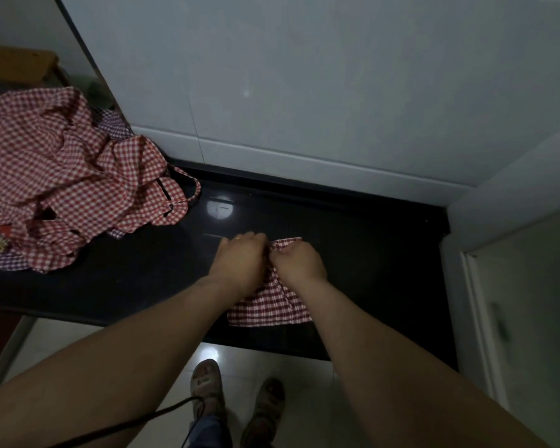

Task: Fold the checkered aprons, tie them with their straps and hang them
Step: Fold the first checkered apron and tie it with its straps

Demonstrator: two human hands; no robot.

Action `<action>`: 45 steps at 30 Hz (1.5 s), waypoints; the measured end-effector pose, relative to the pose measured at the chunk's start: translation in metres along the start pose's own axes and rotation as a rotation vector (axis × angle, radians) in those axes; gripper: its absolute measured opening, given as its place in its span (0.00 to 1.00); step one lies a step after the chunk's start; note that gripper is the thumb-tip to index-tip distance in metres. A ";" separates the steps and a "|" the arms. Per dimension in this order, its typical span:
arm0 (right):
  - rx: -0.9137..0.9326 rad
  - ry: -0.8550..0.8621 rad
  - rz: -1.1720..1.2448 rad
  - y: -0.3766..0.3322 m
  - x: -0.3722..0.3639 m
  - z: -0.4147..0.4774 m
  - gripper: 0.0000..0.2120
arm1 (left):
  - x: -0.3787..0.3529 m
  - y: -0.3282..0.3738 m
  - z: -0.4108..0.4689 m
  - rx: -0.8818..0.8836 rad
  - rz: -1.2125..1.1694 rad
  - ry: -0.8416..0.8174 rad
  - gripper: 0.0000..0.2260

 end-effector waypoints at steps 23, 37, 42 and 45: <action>0.525 0.162 0.345 -0.056 0.101 -0.080 0.07 | 0.123 0.048 -0.011 -0.159 -0.601 -0.068 0.17; 0.845 0.426 0.287 -0.203 0.287 -0.169 0.07 | 0.340 0.141 0.008 -0.326 -0.695 0.263 0.05; 0.963 0.500 0.115 -0.265 0.341 -0.208 0.06 | 0.430 0.164 0.003 -0.424 -0.565 0.313 0.03; 1.072 0.710 -0.079 -0.306 0.368 -0.229 0.09 | 0.479 0.170 -0.001 -0.439 -0.476 0.414 0.04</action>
Point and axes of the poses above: each hand's wrist, its own z-axis towards the middle knuckle, its own x-axis out of the back of the hand, y = z × x, the point moved 6 cm from there along z, towards the middle knuckle, and after that the axes turned 8 degrees about -z, right-handed, at the moved point
